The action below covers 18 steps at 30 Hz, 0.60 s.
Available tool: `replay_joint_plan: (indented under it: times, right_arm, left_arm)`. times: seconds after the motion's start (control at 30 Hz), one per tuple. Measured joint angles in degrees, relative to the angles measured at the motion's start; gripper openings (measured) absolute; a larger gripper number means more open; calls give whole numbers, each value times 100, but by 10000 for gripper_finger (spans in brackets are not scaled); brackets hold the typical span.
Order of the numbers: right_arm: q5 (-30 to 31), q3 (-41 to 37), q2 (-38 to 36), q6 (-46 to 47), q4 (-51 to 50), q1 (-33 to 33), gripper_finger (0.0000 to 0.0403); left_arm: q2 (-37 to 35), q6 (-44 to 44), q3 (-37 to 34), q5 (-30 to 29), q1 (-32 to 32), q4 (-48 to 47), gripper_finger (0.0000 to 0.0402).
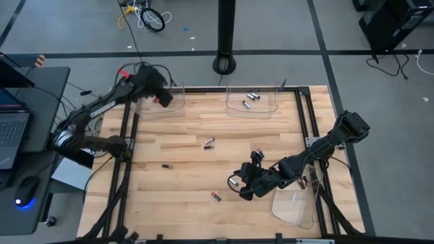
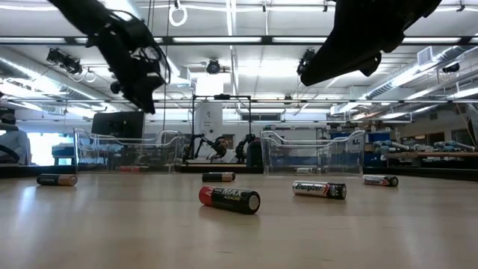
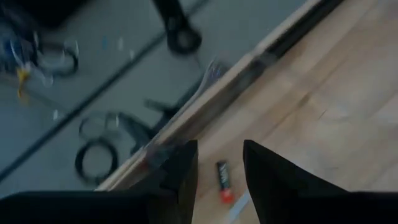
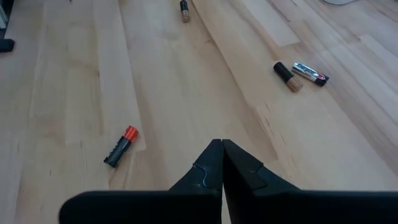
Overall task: Sort batteries
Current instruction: Put the silver battery into the top right transparent bin
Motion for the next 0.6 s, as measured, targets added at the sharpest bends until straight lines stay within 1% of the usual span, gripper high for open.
replay_joint_plan:
  times: [0.2,0.33,0.5,0.6]
  right_arm:
    - [-1,0,0,-3,14,-274,13]
    - [-66,0,0,-195,277,-644,13]
    - [-719,2,0,-1121,828,-1335,13]
    - [-1268,2,0,-1574,890,-1873,13]
  left_arm:
    - [-1512,-285,-1529,81,-733,1520,135]
    - [-2360,-560,-2506,246,-1290,2530,135]
    - [-3102,-782,-3627,570,-1962,4053,135]
    - [-3320,-850,-4160,705,-2326,4969,135]
